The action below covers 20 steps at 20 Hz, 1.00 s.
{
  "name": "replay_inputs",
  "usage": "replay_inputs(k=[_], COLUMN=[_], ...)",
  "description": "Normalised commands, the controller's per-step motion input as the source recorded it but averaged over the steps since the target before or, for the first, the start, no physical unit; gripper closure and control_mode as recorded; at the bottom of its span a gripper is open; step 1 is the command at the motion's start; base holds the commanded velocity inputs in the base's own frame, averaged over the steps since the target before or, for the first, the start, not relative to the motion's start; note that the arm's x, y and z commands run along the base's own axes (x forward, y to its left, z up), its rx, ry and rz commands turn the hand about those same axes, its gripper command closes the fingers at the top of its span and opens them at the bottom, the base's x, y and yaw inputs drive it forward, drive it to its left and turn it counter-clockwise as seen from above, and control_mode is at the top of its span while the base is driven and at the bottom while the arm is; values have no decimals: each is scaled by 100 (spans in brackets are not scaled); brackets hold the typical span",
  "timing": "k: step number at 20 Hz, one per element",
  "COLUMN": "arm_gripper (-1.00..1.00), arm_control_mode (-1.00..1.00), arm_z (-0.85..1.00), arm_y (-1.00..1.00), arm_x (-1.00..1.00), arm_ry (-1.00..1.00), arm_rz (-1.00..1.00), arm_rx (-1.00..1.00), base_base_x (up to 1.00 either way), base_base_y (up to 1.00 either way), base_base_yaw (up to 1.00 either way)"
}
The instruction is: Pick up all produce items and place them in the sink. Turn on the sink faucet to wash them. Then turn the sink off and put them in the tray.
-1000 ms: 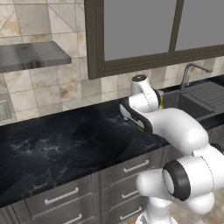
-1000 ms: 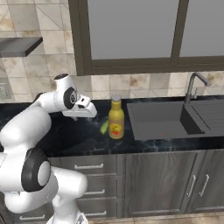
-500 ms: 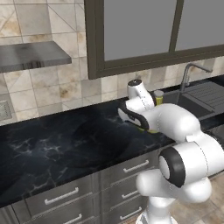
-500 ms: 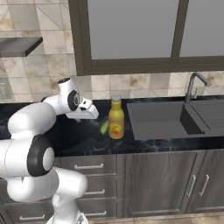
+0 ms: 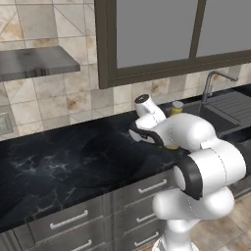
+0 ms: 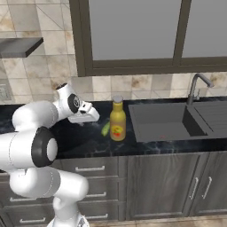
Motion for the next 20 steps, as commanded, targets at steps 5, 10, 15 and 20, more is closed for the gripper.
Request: replay_inputs(k=[5,10,15,20], arm_gripper=[-100,-100,-100,-100], arm_control_mode=[-100,-100,-100,-100], arm_z=[-5,-14,-15,-17], arm_y=[-16,-13,0,0], arm_x=[21,20,21,21], arm_ry=[0,0,0,0], arm_rz=[0,0,0,1], arm_rx=[0,0,0,0], base_base_x=[0,0,0,0], base_base_y=[0,0,0,0], base_base_yaw=[0,0,0,0])
